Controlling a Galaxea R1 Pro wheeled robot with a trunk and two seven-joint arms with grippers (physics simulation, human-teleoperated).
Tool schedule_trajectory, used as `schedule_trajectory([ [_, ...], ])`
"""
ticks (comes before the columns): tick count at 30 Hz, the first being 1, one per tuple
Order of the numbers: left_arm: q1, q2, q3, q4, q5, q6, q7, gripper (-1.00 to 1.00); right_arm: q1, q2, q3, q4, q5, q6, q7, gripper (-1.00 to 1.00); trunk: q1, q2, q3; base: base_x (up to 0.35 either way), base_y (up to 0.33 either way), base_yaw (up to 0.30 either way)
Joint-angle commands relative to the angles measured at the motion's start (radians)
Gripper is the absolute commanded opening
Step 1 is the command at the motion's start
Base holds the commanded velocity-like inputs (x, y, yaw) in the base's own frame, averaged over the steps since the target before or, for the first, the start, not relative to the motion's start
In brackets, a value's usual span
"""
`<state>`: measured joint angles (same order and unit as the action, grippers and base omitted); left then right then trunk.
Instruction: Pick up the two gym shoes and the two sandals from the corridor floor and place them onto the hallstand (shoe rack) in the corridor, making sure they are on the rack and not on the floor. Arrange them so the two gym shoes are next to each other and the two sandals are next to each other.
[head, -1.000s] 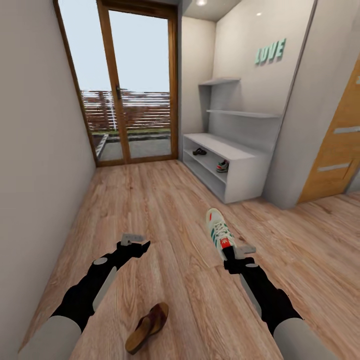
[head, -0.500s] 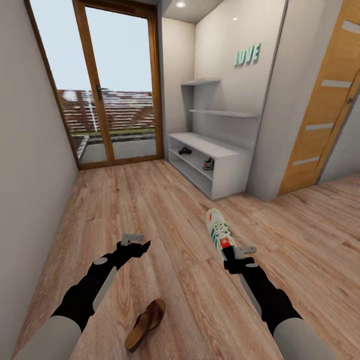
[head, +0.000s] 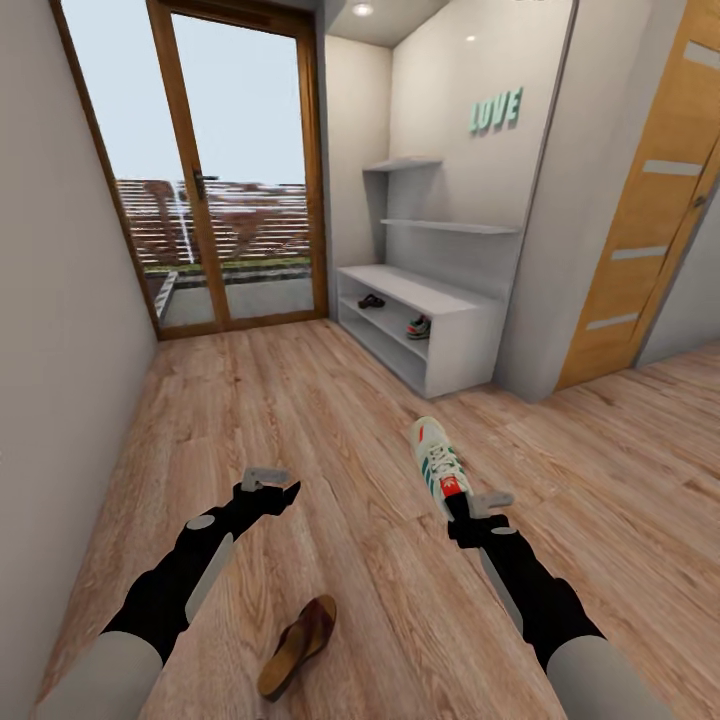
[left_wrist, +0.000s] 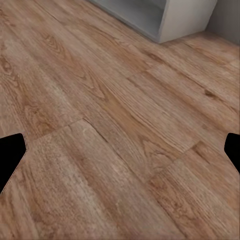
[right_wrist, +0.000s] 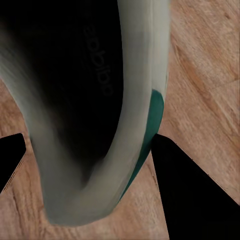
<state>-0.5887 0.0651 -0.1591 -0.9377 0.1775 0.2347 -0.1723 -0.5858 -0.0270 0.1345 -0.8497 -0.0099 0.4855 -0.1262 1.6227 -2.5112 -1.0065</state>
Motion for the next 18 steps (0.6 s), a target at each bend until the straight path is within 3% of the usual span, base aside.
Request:
schedule_trajectory([
  [1,0.0,0.001,-0.002,-0.001,0.011,0.006,0.001,1.0,0.0,-0.002,0.005,-0.002,-0.002,0.007,-0.008,-1.0,0.0,0.0,-0.001,-0.056,0.239,-0.045],
  [9,0.0,0.001,-0.002,-0.001,0.011,0.006,0.001,1.0,0.0,-0.001,0.005,-0.002,-0.002,0.007,-0.009,-1.0,0.0,0.0,-0.001,-0.02,0.261,-0.223],
  [13,0.0,0.001,-0.002,-0.001,0.011,0.006,0.001,1.0,-0.001,-0.002,0.005,-0.001,-0.002,0.007,-0.009,-1.0,0.0,0.0,-0.001,-0.002,0.074,-0.274],
  [18,0.0,0.001,-0.002,-0.001,0.01,0.006,0.001,1.0,0.0,-0.002,0.004,-0.002,-0.002,0.007,-0.009,-1.0,0.0,0.0,-0.001,0.0,0.015,-0.093],
])
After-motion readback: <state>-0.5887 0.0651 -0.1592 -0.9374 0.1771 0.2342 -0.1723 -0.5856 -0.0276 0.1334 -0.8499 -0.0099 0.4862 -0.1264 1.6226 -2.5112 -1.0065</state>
